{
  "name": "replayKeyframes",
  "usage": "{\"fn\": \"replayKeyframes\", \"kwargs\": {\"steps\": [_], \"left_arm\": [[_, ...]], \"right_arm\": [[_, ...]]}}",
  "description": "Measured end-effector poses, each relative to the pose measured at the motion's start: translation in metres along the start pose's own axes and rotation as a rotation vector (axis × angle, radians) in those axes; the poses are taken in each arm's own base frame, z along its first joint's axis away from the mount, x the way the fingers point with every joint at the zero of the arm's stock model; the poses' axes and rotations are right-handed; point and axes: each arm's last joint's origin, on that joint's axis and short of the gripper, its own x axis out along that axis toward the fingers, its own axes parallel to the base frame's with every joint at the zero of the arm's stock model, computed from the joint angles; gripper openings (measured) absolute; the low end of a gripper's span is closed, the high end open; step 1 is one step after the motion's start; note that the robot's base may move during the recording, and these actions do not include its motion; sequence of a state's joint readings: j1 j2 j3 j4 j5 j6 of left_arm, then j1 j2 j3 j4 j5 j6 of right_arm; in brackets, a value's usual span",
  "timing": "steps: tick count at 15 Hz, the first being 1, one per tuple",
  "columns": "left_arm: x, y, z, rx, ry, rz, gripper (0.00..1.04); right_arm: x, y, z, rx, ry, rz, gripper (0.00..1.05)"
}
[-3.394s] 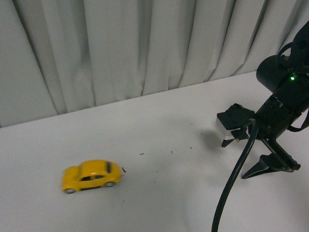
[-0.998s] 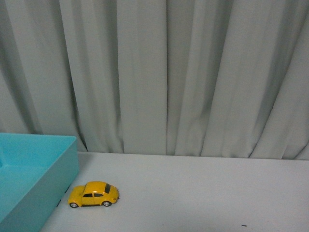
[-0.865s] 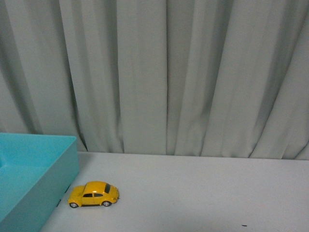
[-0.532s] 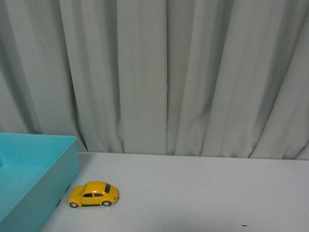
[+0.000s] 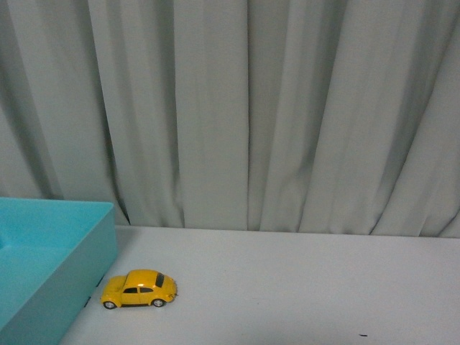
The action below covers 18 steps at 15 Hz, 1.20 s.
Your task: Wind up and store yellow beetle toy
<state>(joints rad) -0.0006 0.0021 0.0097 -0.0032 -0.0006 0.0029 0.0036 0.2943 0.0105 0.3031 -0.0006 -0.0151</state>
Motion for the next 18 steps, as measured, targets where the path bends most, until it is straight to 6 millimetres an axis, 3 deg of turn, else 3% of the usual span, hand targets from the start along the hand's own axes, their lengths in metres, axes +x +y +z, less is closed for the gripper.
{"fn": "replayKeyframes", "kwargs": {"steps": [7,9,14,18], "left_arm": [[0.0,0.0,0.0,0.0,0.0,0.0,0.98],[0.0,0.0,0.0,0.0,0.0,0.0,0.98],[0.0,0.0,0.0,0.0,0.0,0.0,0.98],[0.0,0.0,0.0,0.0,0.0,0.0,0.98]], "right_arm": [[-0.008,0.0,-0.002,0.0,0.012,0.0,0.02],[-0.019,0.0,-0.003,0.0,0.005,0.0,0.02],[-0.019,0.0,-0.004,0.0,0.014,-0.001,0.02],[-0.019,0.0,-0.004,0.0,0.014,-0.001,0.61]]}}
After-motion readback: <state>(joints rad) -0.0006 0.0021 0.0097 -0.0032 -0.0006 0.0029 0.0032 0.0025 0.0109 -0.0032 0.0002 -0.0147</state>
